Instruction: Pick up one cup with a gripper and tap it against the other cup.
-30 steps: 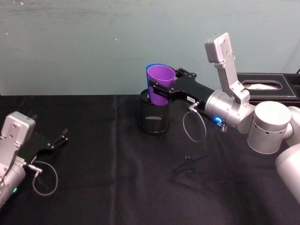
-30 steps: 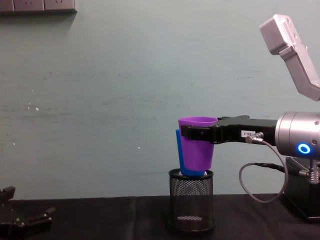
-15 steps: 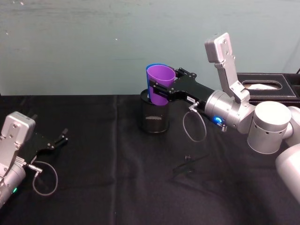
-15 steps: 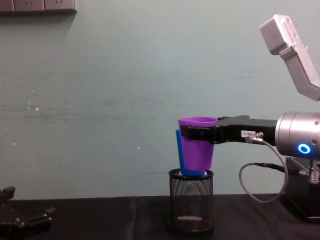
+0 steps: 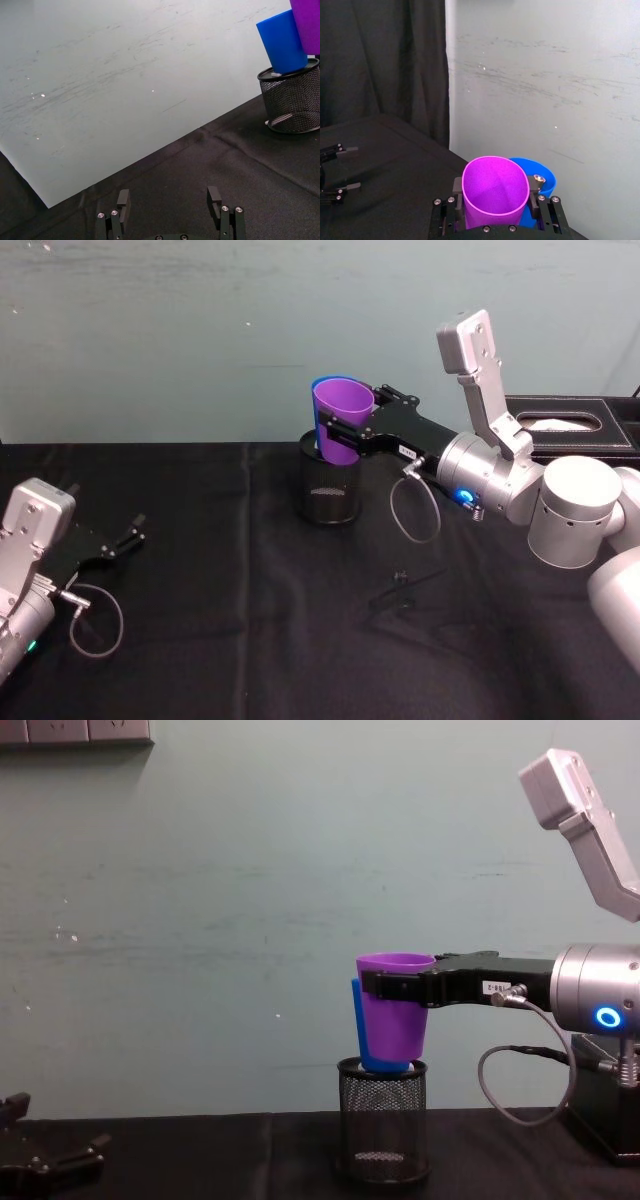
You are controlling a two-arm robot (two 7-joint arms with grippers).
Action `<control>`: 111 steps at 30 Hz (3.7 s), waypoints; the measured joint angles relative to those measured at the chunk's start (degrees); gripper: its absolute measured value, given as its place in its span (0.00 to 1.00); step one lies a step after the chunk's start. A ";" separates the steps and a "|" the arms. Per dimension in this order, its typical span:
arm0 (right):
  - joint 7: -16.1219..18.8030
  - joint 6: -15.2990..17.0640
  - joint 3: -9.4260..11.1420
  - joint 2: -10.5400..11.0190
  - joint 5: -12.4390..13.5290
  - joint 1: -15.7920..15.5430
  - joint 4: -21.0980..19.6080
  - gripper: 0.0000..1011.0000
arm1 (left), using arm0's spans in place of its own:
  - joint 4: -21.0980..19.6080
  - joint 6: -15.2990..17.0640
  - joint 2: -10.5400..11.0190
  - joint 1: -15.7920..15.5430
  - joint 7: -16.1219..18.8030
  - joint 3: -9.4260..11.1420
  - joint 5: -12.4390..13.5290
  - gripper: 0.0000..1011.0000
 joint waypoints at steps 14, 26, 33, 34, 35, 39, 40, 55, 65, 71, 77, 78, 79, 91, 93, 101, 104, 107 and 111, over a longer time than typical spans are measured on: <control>0.00 0.00 0.00 0.00 0.00 0.00 0.01 0.73 | 0.00 0.00 0.00 0.00 0.00 0.00 0.00 0.99; 0.00 0.00 0.00 0.00 0.00 0.00 0.00 0.73 | 0.00 0.00 0.00 0.00 0.00 0.00 0.00 0.99; 0.00 0.00 0.00 0.00 0.00 0.00 0.00 0.73 | 0.00 0.00 0.00 0.00 0.00 0.00 0.00 0.99; 0.00 0.00 0.00 0.00 0.00 0.00 0.00 0.73 | 0.00 0.00 0.00 0.00 0.00 0.00 0.00 0.99; 0.00 0.00 0.00 0.00 0.00 0.00 0.00 0.73 | 0.00 0.00 0.00 0.00 0.00 0.00 0.00 0.99; 0.00 0.00 0.00 0.00 0.00 0.00 0.00 0.73 | 0.00 0.00 0.00 0.00 0.00 0.00 0.00 0.99; 0.00 0.00 0.00 0.00 0.00 0.00 0.00 0.73 | 0.00 0.00 0.00 0.00 0.00 0.00 0.00 0.99; 0.00 0.00 0.00 0.00 0.00 0.00 0.00 0.73 | 0.00 0.00 0.00 0.00 0.00 0.00 0.00 0.99; 0.00 0.00 0.00 0.00 0.00 0.00 0.00 0.73 | 0.00 0.00 0.00 0.00 0.00 0.00 0.00 0.99; 0.00 0.00 0.00 0.00 0.00 0.00 0.00 0.73 | 0.00 0.00 0.00 0.00 0.00 0.00 0.00 0.99; 0.00 0.00 0.00 0.00 0.00 0.00 0.00 0.73 | 0.00 0.00 0.00 0.00 0.00 0.00 0.00 0.99; 0.00 0.00 0.00 0.00 0.00 0.00 0.00 0.73 | 0.00 0.00 0.00 0.00 0.00 0.00 0.00 0.99; 0.00 0.00 0.00 0.00 0.00 0.00 0.00 0.73 | 0.00 0.00 0.00 0.00 0.00 0.00 0.00 0.99; 0.00 0.00 0.00 0.00 0.00 0.00 0.01 0.73 | 0.00 0.00 0.00 0.00 0.00 0.00 0.00 0.99; 0.00 0.00 0.00 0.00 0.00 0.00 0.00 0.73 | 0.00 0.00 0.00 0.00 0.00 0.00 0.00 0.99; 0.00 0.00 0.00 0.00 0.00 0.00 0.00 0.73 | 0.00 0.00 0.00 0.00 0.00 0.00 0.00 0.99; 0.00 0.00 0.00 0.00 0.00 0.00 0.00 0.73 | 0.00 0.00 0.00 0.00 0.00 0.00 0.00 0.99; 0.00 0.00 0.00 0.00 0.00 0.00 0.00 0.73 | 0.00 0.00 0.00 0.00 0.00 0.00 0.00 0.99; 0.00 0.00 0.00 0.00 0.00 0.00 0.00 0.73 | 0.00 0.00 0.00 0.00 0.00 0.00 0.00 0.99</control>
